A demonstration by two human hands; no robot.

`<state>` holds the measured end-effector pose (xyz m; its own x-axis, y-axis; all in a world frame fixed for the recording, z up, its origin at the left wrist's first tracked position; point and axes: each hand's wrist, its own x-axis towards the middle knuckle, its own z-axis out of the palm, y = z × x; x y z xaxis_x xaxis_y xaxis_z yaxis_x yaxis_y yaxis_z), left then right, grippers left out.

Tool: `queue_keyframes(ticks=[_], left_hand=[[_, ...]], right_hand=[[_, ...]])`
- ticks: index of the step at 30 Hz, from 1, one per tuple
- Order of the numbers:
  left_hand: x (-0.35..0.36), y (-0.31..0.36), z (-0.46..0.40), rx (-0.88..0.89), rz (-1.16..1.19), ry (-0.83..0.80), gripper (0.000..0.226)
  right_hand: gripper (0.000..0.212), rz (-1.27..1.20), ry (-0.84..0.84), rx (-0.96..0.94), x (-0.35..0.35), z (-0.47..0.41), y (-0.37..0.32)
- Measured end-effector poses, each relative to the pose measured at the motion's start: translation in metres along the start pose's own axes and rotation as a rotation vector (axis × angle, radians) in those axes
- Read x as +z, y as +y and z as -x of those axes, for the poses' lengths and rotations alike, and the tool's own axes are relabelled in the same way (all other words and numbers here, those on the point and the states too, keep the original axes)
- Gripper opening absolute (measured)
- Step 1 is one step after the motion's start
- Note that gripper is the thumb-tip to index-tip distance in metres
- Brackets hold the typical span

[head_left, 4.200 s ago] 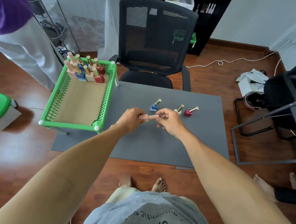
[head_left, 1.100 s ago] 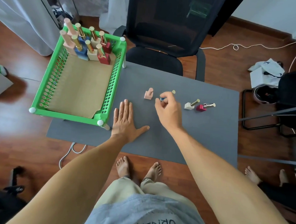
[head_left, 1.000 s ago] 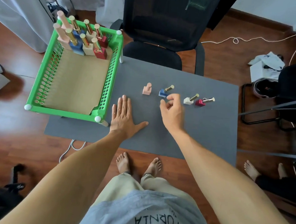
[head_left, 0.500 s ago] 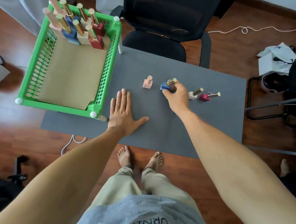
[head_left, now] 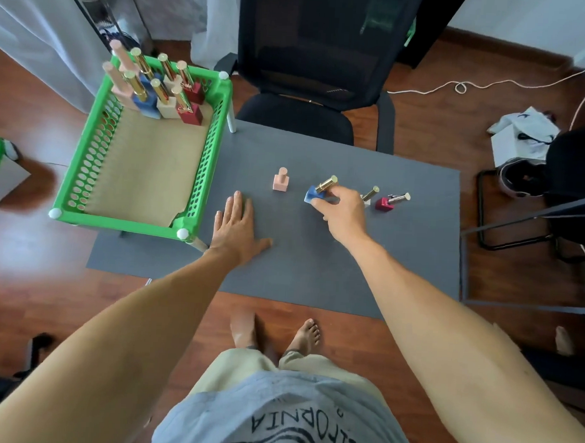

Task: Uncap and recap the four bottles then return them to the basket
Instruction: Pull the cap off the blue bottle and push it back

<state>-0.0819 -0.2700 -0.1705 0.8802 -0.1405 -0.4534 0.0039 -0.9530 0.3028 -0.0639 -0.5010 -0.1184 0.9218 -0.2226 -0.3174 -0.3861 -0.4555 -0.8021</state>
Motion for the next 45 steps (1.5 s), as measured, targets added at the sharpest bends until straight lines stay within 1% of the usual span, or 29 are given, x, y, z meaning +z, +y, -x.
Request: queue_keyframes(ticks=[2,3,4,8,11,16,19,23,26,28,30,32,34,37,40,42,45], left_hand=[[-0.011,0.004,0.002,0.007,0.085,0.075,0.066],[-0.016,0.006,0.005,0.0,0.129,0.104,0.053],[-0.021,0.01,0.007,-0.004,0.166,0.116,0.047],[-0.044,0.034,0.011,0.024,0.328,0.098,0.045],[-0.054,0.051,0.015,0.095,0.421,0.1,0.042],[-0.058,0.067,0.026,0.187,0.472,0.159,0.03],[-0.057,0.072,0.03,0.219,0.515,0.161,0.024],[-0.057,0.08,0.035,0.191,0.593,0.149,0.022],[-0.057,0.082,0.038,0.189,0.62,0.127,0.023],[-0.058,0.08,0.041,0.207,0.606,0.133,0.022],[-0.061,0.077,0.042,0.232,0.583,0.151,0.02],[-0.067,0.074,0.041,0.259,0.559,0.162,0.019],[-0.073,0.073,0.04,0.283,0.513,0.174,0.017],[-0.078,0.073,0.039,0.315,0.458,0.179,0.012],[-0.082,0.073,0.038,0.369,0.391,0.194,0.008],[-0.084,0.073,0.036,0.402,0.35,0.197,0.006],[-0.088,0.071,0.034,0.442,0.306,0.211,0.006]], right_hand=[[0.014,-0.007,-0.027,-0.008,-0.004,0.009,-0.003],[0.015,-0.006,-0.042,-0.015,-0.006,0.013,-0.004],[0.015,-0.004,-0.058,-0.026,-0.006,0.016,-0.005],[0.016,0.047,-0.1,-0.061,-0.01,0.027,-0.007],[0.018,0.057,-0.125,-0.077,-0.012,0.033,-0.011],[0.018,0.088,-0.137,-0.115,-0.018,0.04,-0.011],[0.018,0.061,-0.152,-0.114,-0.02,0.044,-0.009],[0.015,-0.009,-0.159,-0.102,-0.024,0.051,-0.008],[0.023,-0.141,-0.148,-0.069,-0.027,0.057,-0.011],[0.029,-0.263,-0.135,-0.052,-0.03,0.059,-0.016],[0.031,-0.318,-0.095,-0.048,-0.038,0.058,-0.021],[0.023,-0.284,-0.032,-0.069,-0.047,0.054,-0.025],[0.02,-0.192,0.001,-0.114,-0.056,0.049,-0.026],[0.013,-0.092,-0.017,-0.165,-0.06,0.046,-0.027],[0.005,-0.082,-0.042,-0.173,-0.061,0.045,-0.029],[0.008,-0.093,-0.068,-0.179,-0.062,0.045,-0.031],[0.016,-0.034,-0.091,-0.195,-0.066,0.044,-0.032]])
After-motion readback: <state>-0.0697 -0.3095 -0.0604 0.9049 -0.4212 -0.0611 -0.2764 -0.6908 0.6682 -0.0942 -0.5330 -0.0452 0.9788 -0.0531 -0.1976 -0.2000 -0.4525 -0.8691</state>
